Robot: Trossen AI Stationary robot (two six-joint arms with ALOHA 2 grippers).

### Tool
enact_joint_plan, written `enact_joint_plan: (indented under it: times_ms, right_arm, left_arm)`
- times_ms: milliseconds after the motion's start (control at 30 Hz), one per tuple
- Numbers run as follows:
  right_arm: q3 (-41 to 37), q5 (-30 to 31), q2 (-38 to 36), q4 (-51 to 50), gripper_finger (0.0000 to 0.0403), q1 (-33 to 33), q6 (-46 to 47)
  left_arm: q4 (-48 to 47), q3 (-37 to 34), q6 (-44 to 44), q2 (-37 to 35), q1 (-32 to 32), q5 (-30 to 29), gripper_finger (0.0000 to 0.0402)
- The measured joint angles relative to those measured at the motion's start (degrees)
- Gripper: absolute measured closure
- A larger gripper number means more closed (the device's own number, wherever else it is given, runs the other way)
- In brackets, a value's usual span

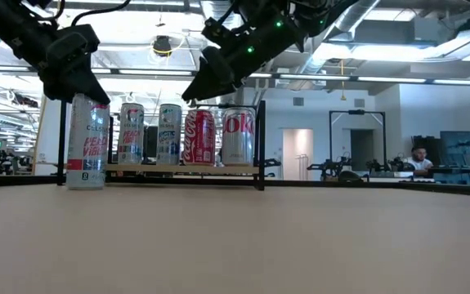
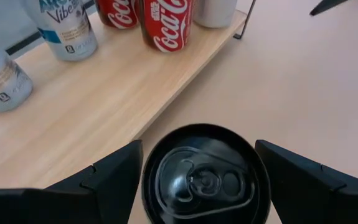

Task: Place canned beverage on shelf
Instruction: Put the white and pink soda can on the shelf aligned with the other white and pink soda can

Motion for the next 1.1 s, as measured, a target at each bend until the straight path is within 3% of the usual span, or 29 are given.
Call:
enact_joint_plan:
  times_ms: [233, 467, 667, 933, 1100]
  right_arm:
    - [0.0, 0.0, 0.0, 0.0, 0.0019, 0.0, -0.1]
    - [0.0, 0.0, 0.0, -0.1, 0.0019, 0.0, -0.1]
    - [0.0, 0.0, 0.0, -0.1, 0.0019, 0.0, -0.1]
    - [0.0, 0.0, 0.1, 0.0, 0.0019, 0.0, -0.1]
    - [0.0, -0.1, 0.1, 0.0, 0.0019, 0.0, 0.0]
  left_arm:
    - [-0.3, 0.0, 0.0, 0.0, 0.0, 0.0, 0.0117]
    - [-0.3, 0.0, 0.1, 0.0, 0.0, 0.4, 0.0167]
    - [-0.4, 0.2, 1.1, 0.0, 0.0, 0.6, 0.0167]
    - [-4.2, 11.8, 10.1, 0.3, 0.9, 0.1, 0.0167]
    - [-7.8, 17.9, 15.8, 2.9, 4.8, -0.8, 0.0167]
